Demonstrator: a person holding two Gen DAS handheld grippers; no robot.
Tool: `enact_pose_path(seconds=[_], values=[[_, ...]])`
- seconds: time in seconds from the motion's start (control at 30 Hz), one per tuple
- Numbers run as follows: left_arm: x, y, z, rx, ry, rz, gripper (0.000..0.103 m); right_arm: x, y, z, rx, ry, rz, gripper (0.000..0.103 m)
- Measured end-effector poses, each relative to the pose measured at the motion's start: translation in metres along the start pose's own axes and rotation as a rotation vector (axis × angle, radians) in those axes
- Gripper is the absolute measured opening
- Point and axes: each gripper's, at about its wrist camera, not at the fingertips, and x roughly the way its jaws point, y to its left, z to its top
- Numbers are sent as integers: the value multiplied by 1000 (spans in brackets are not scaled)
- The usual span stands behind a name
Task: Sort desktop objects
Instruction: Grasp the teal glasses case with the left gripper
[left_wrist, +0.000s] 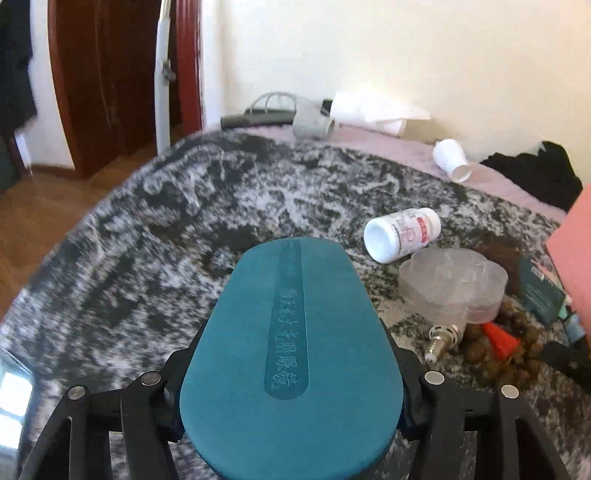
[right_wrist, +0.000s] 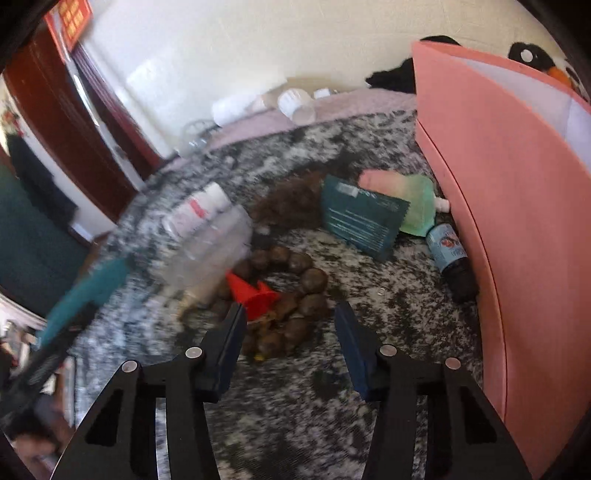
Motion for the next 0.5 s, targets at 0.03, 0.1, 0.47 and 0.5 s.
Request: enact_pose_path(seconds=[0.03, 0.1, 0.47, 0.5], values=[[-2, -1, 0, 12, -6, 7, 67, 6, 0, 0, 0, 10, -12, 53], [-5, -2, -1, 20, -5, -1, 67, 23, -2, 0, -10, 34, -27, 54], [-33, -16, 6, -23, -44, -74, 67, 29, 2, 6, -72, -49, -27, 49], [-37, -17, 7, -23, -55, -73, 67, 20, 4, 5, -64, -66, -14, 49]])
